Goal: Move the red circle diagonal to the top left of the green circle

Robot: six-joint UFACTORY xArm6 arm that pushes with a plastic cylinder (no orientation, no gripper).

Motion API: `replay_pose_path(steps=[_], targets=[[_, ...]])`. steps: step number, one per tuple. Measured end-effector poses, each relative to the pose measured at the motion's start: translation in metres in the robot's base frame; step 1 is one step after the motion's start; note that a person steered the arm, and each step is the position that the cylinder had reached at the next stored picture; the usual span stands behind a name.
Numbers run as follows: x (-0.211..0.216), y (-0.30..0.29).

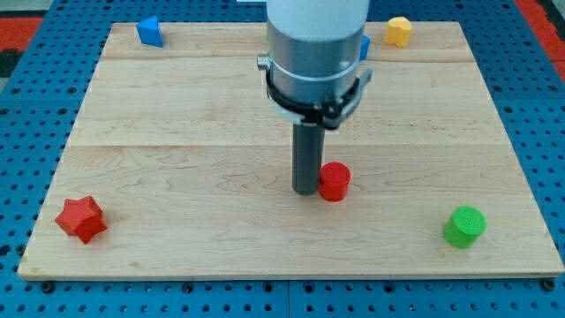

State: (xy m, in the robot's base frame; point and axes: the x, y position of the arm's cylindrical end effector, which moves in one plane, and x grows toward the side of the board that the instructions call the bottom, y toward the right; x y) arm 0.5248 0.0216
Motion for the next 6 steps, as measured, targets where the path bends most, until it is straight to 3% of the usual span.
replay_pose_path(steps=[1,2,4,5,6], targets=[[0.019,0.024],[-0.014,0.062],[-0.108,0.039],[-0.084,0.038],[-0.114,-0.018]])
